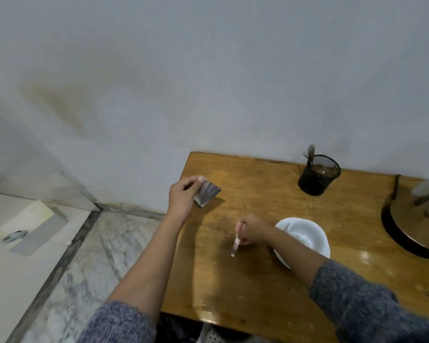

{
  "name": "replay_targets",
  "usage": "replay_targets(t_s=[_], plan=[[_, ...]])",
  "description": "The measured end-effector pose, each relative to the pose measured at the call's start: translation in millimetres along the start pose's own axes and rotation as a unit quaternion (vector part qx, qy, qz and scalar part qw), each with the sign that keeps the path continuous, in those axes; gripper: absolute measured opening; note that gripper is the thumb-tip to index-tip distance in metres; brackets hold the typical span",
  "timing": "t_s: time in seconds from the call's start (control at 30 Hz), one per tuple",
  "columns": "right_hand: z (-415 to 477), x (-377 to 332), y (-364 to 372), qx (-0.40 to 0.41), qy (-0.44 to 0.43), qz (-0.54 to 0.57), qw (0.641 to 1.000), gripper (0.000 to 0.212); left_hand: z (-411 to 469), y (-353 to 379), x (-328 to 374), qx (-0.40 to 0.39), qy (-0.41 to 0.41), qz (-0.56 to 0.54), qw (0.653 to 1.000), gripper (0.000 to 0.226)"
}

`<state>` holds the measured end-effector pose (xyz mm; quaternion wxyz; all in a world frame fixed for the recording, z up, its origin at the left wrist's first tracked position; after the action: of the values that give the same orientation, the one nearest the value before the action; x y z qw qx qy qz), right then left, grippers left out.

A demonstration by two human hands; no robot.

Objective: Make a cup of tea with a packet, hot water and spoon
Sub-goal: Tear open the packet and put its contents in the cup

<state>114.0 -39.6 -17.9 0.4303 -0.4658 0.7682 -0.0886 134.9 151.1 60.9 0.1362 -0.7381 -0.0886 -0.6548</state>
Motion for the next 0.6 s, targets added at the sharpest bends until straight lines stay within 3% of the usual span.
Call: replay_targets(t_s=[0.13,0.3,0.4,0.5,0.6], plan=[[2.2,-0.7,18.6,0.001,-0.002,-0.08,0.997,0.015,-4.2,-6.0,-16.5,-0.001,-0.02,0.016,1.0,0.021],[-1.3,-2.6,23.3,0.001,-0.019,-0.091,0.996,0.027,-8.5,5.0,-14.3,-0.019,-0.032,0.011,0.999,0.021],[-9.5,-14.1,6.4,0.036,-0.066,0.065,0.995,0.033,-10.3,22.3,-8.7,-0.038,-0.039,0.014,0.998,0.024],[-25.4,-23.0,-20.5,0.075,-0.106,0.235,0.963,0.044,-13.4,50.0,0.2,-0.057,-0.05,-0.009,0.997,0.022],[-36.7,-13.9,-46.3,0.13,-0.115,0.325,0.929,0.033,-20.6,88.6,12.0,-0.089,-0.066,-0.039,0.993,0.018]])
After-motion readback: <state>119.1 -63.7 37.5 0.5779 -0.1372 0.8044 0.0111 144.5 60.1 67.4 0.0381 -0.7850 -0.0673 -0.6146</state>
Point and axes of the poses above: each hand's wrist, its own z-axis towards the middle knuckle, its own y-axis out of the palm, x = y × z, the point moved 7 cm from there along z, towards the middle knuckle, and after that the axes turned 1 degree about -z, right-handed, at the moved point
